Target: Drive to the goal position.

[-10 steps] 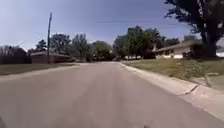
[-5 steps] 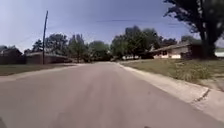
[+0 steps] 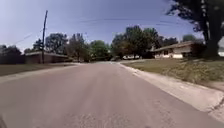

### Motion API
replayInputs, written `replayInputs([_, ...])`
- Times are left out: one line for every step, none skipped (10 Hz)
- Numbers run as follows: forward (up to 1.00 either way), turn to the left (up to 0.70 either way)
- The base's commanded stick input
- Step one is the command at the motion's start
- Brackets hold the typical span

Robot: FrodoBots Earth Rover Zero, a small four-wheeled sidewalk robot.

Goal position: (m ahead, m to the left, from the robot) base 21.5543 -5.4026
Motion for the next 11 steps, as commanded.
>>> replayInputs([0.7, 0.0])
replayInputs([0.7, 0.0])
replayInputs([0.7, 0.0])
replayInputs([0.7, 0.0])
replayInputs([0.7, 0.0])
replayInputs([0.7, 0.0])
replayInputs([0.7, 0.0])
replayInputs([0.7, 0.0])
replayInputs([0.7, 0.0])
replayInputs([0.7, 0.0])
replayInputs([0.7, 0.0])
